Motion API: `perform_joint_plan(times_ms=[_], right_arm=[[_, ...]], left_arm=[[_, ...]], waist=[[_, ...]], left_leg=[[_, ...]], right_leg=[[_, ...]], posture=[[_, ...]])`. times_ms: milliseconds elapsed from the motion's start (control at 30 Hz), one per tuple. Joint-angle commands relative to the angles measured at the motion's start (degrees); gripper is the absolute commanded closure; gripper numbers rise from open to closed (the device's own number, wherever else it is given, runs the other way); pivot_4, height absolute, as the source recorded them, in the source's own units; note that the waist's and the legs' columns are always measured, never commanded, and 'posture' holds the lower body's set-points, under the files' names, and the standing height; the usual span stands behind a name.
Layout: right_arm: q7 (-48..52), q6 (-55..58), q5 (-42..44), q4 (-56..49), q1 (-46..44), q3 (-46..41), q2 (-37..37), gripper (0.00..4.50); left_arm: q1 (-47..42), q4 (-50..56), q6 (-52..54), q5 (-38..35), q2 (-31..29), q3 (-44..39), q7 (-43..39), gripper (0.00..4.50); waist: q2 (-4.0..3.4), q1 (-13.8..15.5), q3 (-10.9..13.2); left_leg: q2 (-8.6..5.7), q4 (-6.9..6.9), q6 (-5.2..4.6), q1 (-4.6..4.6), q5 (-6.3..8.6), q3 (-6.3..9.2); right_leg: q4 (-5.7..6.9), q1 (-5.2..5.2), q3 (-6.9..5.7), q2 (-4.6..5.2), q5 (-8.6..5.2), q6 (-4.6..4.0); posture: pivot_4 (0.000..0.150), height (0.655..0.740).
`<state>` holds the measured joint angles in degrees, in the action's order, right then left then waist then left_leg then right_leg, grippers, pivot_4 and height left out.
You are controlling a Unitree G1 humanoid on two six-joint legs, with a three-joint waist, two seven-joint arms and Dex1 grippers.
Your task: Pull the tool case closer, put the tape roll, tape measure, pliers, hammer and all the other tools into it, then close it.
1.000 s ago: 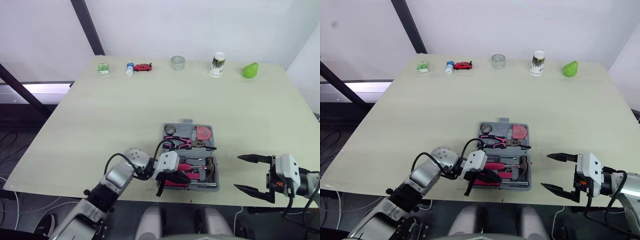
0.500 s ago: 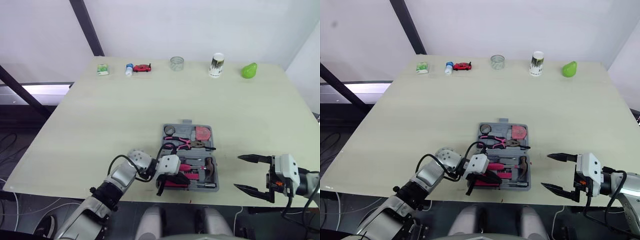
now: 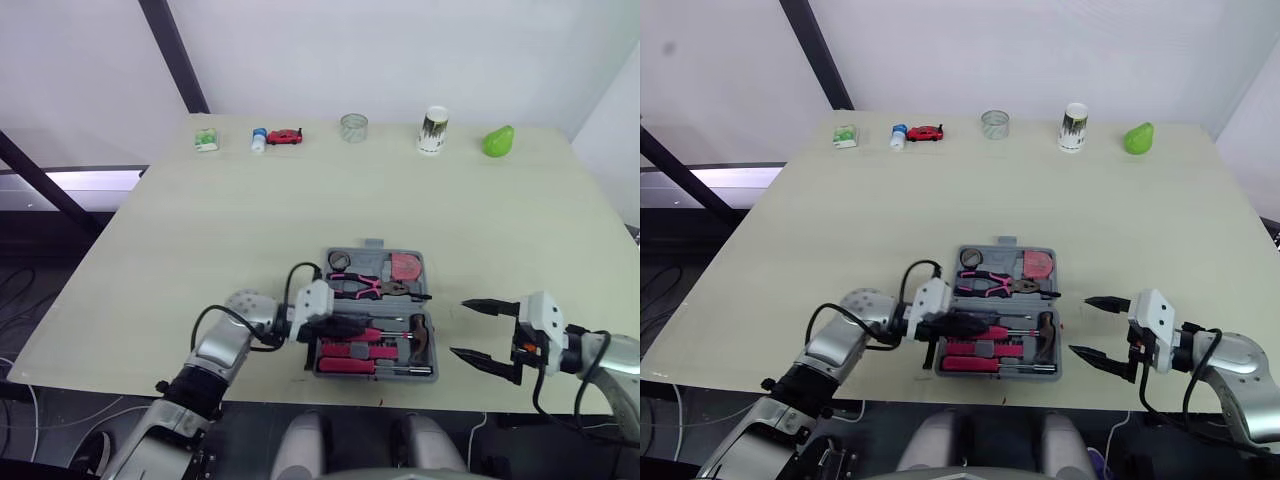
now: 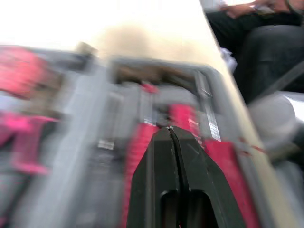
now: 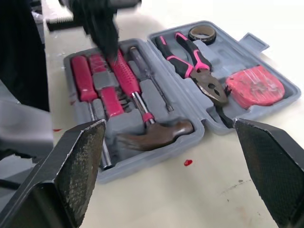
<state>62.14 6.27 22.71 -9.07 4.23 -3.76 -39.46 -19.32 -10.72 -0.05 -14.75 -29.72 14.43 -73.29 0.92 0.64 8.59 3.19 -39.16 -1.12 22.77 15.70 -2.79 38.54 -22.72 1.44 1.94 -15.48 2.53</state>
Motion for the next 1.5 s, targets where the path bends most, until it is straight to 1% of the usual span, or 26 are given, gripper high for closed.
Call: perform_joint_plan(times_ms=[33, 133, 200, 267, 300, 400, 433, 500, 567, 767, 1033, 1233, 1500], right_arm=[[-1.20, -0.87, -2.26, 3.10, -1.91, 0.75, 0.24, 0.00], [-1.87, -2.19, -5.31, 7.79, -4.88, 2.50, 0.39, 0.00], [-2.00, -2.26, -6.37, 10.37, -7.10, 3.41, 0.70, 0.00], [-2.14, -3.15, -8.03, 14.36, -10.33, 4.86, 1.52, 0.50], [-2.20, -3.46, -8.59, 16.10, -11.74, 5.45, 2.02, 0.65], [-2.00, -4.85, -10.63, 20.11, -14.84, 7.14, 2.97, 2.09], [-1.80, -5.27, -11.14, 20.99, -15.43, 7.55, 3.11, 2.44], [-1.44, -6.16, -12.53, 23.35, -17.02, 8.82, 3.38, 3.58], [-0.54, -6.89, -13.82, 25.15, -18.22, 10.10, 3.38, 4.43], [0.62, -8.90, -15.68, 28.34, -20.92, 12.82, 5.10, 4.43], [0.35, -10.71, -16.94, 31.15, -23.35, 13.96, 7.51, 4.43], [0.13, -10.62, -17.42, 30.72, -23.40, 14.78, 9.33, 4.43], [0.06, -10.61, -17.84, 30.78, -23.64, 14.40, 9.79, 4.43]], left_arm=[[0.32, 2.52, 1.97, -3.09, -2.51, -5.21, 0.87, 4.48], [-0.02, 0.74, 3.20, -4.35, -4.82, -9.16, 1.60, 4.48], [-0.27, -1.85, 2.53, -3.56, -5.86, -10.51, 2.22, 4.48], [-1.04, -7.61, -1.55, -1.07, -6.48, -11.92, 4.31, 4.50], [-1.44, -10.18, -2.39, -0.45, -6.60, -12.35, 5.03, 4.50], [-2.14, -15.76, -5.21, 0.17, -6.34, -12.88, 4.69, 4.50], [-2.24, -16.94, -6.09, 0.28, -6.16, -12.97, 4.22, 4.50], [-2.08, -20.06, -8.81, 1.16, -6.13, -12.77, 3.54, 4.50], [-2.39, -23.08, -9.30, 1.64, -5.95, -12.56, 3.00, 4.50], [-5.11, -31.76, -13.43, 2.87, -4.18, -12.23, 0.97, 4.50], [-9.08, -39.15, -15.10, 5.78, -2.49, -10.59, -3.04, 4.50], [-12.59, -42.04, -14.27, 7.07, 0.38, -9.62, -5.10, 4.50], [-16.02, -44.28, -13.35, 8.75, 2.26, -8.84, -6.25, 4.50]], waist=[[-0.01, 0.05, 0.00], [-0.02, 0.04, 0.02], [-0.02, 0.05, 0.02], [-0.02, -0.01, 0.02], [-0.02, -0.23, 0.02], [-0.02, -0.32, 0.03], [-0.02, -0.28, 0.03], [-0.02, -0.09, 0.03], [-0.03, 0.02, 0.03], [-0.03, 0.06, 0.04], [-0.03, -0.07, 0.04], [-0.03, -0.01, 0.03], [-0.02, -1.27, 0.04]], left_leg=[[0.00, 0.00, 0.00, 0.00, 0.00, 0.00], [0.00, 0.01, 0.00, 0.00, 0.00, -0.01], [0.00, 0.01, 0.00, 0.00, 0.00, -0.03], [0.00, 0.00, 0.00, 0.00, 0.00, -0.04], [0.00, 0.01, 0.00, 0.00, 0.00, -0.05], [0.00, 0.01, 0.00, 0.01, 0.00, -0.12], [0.00, 0.03, 0.00, 0.02, 0.00, -0.14], [0.00, 0.03, 0.00, 0.10, 0.00, -0.17], [0.00, 0.02, 0.00, 0.12, 0.00, -0.21], [0.00, 0.02, 0.00, 0.11, 0.00, -0.27], [0.00, 0.02, 0.00, 0.11, 0.00, -0.27], [0.00, 0.01, 0.00, 0.11, 0.00, -0.28], [0.00, 0.02, 0.00, 0.11, 0.00, -0.23]], right_leg=[[0.00, 0.00, -0.01, 0.00, 0.00, 0.00], [0.00, -0.01, -0.03, 0.00, 0.00, 0.00], [0.00, -0.01, -0.03, 0.00, 0.00, 0.00], [0.00, -0.01, -0.02, 0.01, 0.00, 0.00], [-0.01, -0.01, -0.03, 0.00, 0.00, 0.00], [0.02, -0.04, -0.06, -0.02, 0.00, -0.01], [0.01, -0.05, -0.07, -0.02, 0.00, -0.01], [0.00, -0.09, -0.08, 0.00, 0.00, -0.01], [-0.02, -0.09, -0.09, 0.01, 0.00, -0.01], [0.00, -0.09, -0.11, 0.01, 0.01, -0.01], [0.03, -0.09, -0.10, 0.00, 0.01, -0.01], [0.03, -0.09, -0.10, 0.00, 0.01, 0.00], [0.08, -0.10, -0.11, -0.02, 0.01, 0.00]], posture=[[0.150, 0.7400], [0.150, 0.7400], [0.150, 0.7400], [0.150, 0.7400], [0.150, 0.7400], [0.150, 0.7400], [0.150, 0.7400], [0.150, 0.7400], [0.150, 0.7400], [0.150, 0.7400], [0.150, 0.7400], [0.150, 0.7400], [0.150, 0.7400]])
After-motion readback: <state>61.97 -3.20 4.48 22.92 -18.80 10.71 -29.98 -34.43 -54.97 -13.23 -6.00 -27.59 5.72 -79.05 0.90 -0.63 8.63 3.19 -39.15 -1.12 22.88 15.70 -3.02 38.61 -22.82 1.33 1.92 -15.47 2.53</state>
